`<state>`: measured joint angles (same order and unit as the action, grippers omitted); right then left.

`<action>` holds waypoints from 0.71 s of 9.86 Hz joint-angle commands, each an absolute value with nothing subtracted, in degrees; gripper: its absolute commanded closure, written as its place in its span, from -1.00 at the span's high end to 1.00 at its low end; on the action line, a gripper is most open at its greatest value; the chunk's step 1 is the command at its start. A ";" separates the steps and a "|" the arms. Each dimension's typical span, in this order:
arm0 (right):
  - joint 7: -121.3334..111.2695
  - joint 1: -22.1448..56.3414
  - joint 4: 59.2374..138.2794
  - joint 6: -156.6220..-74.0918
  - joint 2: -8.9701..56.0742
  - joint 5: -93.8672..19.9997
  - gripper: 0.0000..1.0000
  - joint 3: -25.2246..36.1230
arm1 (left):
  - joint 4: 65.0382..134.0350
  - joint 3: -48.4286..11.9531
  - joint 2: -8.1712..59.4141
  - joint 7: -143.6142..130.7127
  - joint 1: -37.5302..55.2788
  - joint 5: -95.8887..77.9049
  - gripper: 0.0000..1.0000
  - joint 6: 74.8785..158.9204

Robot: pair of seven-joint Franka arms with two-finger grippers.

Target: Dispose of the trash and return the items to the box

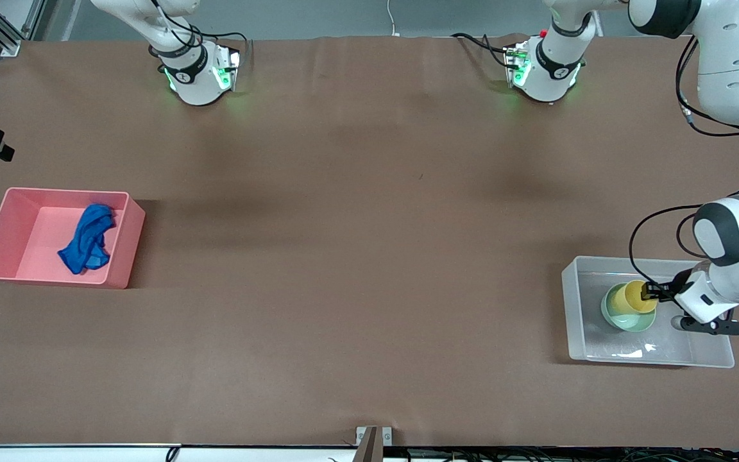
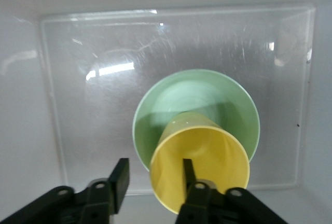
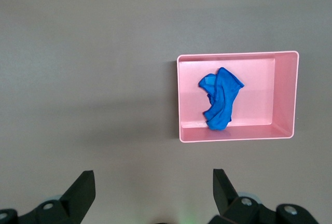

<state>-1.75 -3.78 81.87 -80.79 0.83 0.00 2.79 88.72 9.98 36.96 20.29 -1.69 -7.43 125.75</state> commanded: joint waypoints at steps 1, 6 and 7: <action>-2.37 -4.22 82.27 -80.60 0.44 0.26 1.00 2.55 | 90.26 9.58 29.83 20.48 -1.06 -7.82 1.00 124.90; -2.37 -4.31 82.27 -80.60 0.44 0.18 1.00 2.55 | 93.34 -0.51 6.54 6.37 -0.35 0.52 1.00 105.69; -2.37 -4.31 82.27 -80.60 0.44 0.26 1.00 2.55 | 93.34 -2.27 3.20 3.46 -0.35 0.53 1.00 102.69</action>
